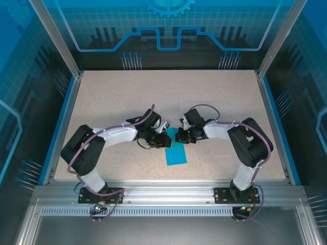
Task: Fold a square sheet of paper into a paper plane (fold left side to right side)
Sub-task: Hold the square sheet of paper at the center of the table.
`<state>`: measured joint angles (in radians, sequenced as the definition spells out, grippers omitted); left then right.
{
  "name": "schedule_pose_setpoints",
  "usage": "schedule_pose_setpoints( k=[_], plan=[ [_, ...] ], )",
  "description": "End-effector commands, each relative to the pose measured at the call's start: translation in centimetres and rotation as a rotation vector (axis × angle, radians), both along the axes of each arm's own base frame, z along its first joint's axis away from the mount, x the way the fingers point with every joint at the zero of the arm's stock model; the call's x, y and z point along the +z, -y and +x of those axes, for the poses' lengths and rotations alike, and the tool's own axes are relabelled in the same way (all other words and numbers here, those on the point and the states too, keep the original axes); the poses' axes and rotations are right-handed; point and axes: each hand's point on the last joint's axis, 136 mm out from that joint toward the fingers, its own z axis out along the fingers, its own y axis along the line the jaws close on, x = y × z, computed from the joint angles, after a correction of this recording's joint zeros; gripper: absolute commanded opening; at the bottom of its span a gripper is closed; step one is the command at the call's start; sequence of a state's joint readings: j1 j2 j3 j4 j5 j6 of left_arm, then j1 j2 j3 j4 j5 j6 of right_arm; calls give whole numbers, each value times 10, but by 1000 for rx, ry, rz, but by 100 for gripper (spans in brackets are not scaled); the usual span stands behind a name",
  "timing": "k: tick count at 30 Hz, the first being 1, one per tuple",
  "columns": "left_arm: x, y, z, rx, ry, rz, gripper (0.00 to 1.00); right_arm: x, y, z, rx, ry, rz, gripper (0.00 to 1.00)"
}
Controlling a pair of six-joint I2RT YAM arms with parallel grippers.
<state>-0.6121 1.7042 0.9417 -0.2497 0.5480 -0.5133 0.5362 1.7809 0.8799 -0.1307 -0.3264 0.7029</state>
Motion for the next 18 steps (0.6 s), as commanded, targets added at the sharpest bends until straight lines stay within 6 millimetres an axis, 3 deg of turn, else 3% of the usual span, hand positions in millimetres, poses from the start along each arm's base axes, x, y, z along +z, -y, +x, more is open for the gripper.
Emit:
schedule_pose_setpoints(
  k=[1,9,18],
  plan=[
    [-15,5,2,-34,-22,3,19,-41,37,-26,-22,-114,-203,1],
    [-34,4,0,-32,-51,25,19,-40,36,-26,-15,-108,-208,1],
    [-71,-6,-18,-11,-147,125,19,-32,29,-19,-9,-77,-174,1]
  ],
)
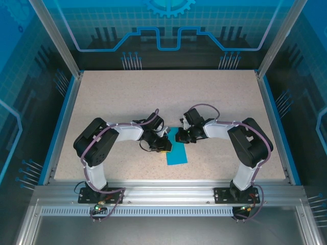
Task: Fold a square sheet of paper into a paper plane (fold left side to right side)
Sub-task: Hold the square sheet of paper at the center of the table.
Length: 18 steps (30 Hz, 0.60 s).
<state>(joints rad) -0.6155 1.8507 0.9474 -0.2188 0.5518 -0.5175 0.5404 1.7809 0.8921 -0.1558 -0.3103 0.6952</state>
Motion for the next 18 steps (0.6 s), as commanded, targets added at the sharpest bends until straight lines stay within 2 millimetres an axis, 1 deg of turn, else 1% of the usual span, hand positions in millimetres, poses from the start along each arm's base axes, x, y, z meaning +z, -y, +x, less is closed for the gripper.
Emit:
schedule_pose_setpoints(
  k=[1,3,6,9,10,12,15,18],
  plan=[
    [-27,-7,-15,-7,-61,70,19,-30,25,-17,-11,-66,-141,1],
    [-32,-10,-20,-1,-72,88,19,-22,21,-13,-1,-36,-120,2],
    [-35,-15,-23,4,-76,115,18,6,12,6,12,54,-87,4],
    [-35,-18,-24,7,-70,130,18,29,13,12,20,116,-86,6],
    [-34,-19,-23,9,-68,135,18,34,14,12,23,125,-90,6],
    [-35,-19,-23,8,-67,140,18,45,17,6,29,138,-88,7],
    [-33,-19,-22,9,-65,142,18,53,21,-13,45,132,-84,7],
    [-32,-19,-22,11,-62,144,18,47,26,-41,52,89,-77,5]
  ],
)
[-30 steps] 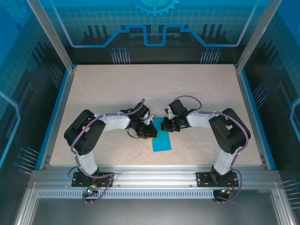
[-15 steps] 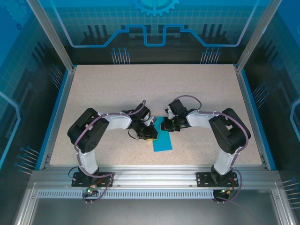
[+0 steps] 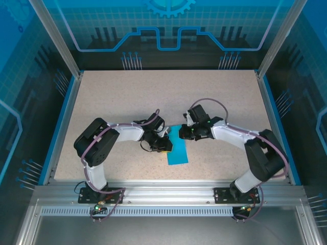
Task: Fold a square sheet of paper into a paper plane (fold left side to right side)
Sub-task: Hold the square sheet of paper at the center of the table.
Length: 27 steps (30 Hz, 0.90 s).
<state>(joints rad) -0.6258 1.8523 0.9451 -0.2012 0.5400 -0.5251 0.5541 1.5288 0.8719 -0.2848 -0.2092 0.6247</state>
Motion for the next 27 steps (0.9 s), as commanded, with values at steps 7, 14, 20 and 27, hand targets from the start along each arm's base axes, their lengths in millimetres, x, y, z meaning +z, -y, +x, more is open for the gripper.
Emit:
schedule_pose_setpoints(
  k=[7,14,20,27],
  plan=[
    [-30,-21,-21,14,-68,146,18,-36,3,-74,39,-166,5,4],
    [-28,-21,-21,15,-66,150,18,-61,-1,-88,63,-243,-41,3],
    [-10,-14,-15,13,-35,109,19,-79,15,-98,44,-309,-143,3],
    [33,1,2,2,55,30,25,-93,30,-110,36,-358,-218,3]
  ],
)
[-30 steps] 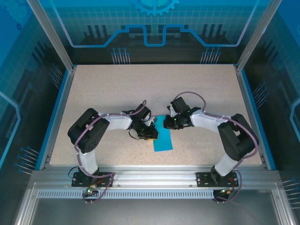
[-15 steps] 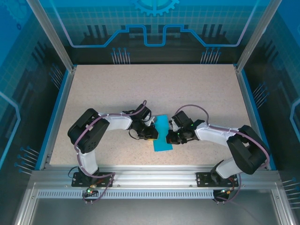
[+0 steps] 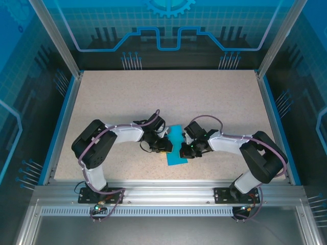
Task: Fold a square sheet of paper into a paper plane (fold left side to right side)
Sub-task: Hold the square sheet of paper at the center of the table, then first fold the square sheet of paper in half at the center of the table.
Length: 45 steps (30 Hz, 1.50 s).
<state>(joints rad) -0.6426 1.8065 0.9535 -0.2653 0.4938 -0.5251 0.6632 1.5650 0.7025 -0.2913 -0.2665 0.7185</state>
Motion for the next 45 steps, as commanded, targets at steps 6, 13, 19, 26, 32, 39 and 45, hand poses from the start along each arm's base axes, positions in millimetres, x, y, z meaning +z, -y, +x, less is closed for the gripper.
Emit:
schedule_pose_setpoints(
  k=[6,13,19,26,32,39,45],
  plan=[
    [26,13,19,-17,72,-26,23,-33,32,-28,2,-107,-177,3],
    [3,17,30,-18,90,-32,15,-33,34,-28,12,-110,-194,3],
    [-9,10,36,9,103,-34,10,-34,39,-30,23,-117,-211,2],
    [-19,-2,42,66,108,-35,6,-38,44,-33,45,-132,-245,2],
    [-24,-14,46,121,107,-45,3,-39,50,-34,45,-135,-266,2],
    [-26,-29,55,186,117,-61,3,-41,55,-37,49,-143,-289,2],
    [-27,-39,62,215,129,-52,3,-43,58,-38,45,-146,-299,2]
  ],
)
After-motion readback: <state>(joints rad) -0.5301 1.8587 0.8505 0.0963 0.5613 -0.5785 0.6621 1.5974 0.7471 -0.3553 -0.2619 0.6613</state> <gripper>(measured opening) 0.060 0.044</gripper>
